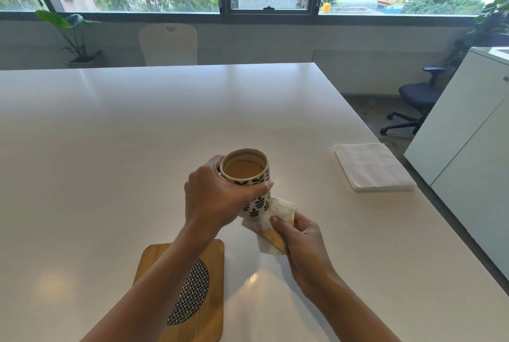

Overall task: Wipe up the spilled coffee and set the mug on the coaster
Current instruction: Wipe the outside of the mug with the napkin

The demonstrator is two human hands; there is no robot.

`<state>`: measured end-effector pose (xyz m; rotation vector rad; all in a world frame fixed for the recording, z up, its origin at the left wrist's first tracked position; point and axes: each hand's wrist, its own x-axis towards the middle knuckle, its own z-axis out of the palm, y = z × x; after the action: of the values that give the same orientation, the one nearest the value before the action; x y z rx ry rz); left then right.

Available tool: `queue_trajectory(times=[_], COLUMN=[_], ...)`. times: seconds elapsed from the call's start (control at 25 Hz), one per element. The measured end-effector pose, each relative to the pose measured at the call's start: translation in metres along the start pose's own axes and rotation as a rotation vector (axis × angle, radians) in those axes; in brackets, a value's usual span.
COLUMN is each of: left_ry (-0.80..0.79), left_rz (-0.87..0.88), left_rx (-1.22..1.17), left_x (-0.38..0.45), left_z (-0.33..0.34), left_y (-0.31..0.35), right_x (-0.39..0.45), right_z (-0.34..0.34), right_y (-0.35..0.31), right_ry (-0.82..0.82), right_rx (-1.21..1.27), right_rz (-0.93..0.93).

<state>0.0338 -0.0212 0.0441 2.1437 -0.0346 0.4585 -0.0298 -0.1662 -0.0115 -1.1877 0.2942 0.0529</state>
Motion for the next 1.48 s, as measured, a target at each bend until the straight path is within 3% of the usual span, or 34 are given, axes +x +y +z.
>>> queue_trajectory(times=[0.2, 0.44, 0.72, 1.12, 1.48], left_ry=[0.036, 0.059, 0.048, -0.004, -0.015], left_rz=[-0.029, -0.049, -0.034, 0.032, 0.012], left_rx=[0.029, 0.036, 0.029, 0.038, 0.021], left_x=[0.000, 0.005, 0.004, 0.001, 0.005], left_z=[0.004, 0.005, 0.000, -0.006, -0.008], left_y=[0.002, 0.000, 0.007, 0.025, 0.027], right_x=[-0.009, -0.024, 0.004, 0.020, 0.023], right_z=[0.011, 0.020, -0.003, 0.007, 0.025], right_y=[0.010, 0.026, -0.008, -0.012, -0.006], right_ry=[0.009, -0.094, 0.106, -0.104, -0.140], right_rx=[0.118, 0.040, 0.140, 0.514, 0.525], right_rz=[0.015, 0.100, 0.065, 0.129, 0.296])
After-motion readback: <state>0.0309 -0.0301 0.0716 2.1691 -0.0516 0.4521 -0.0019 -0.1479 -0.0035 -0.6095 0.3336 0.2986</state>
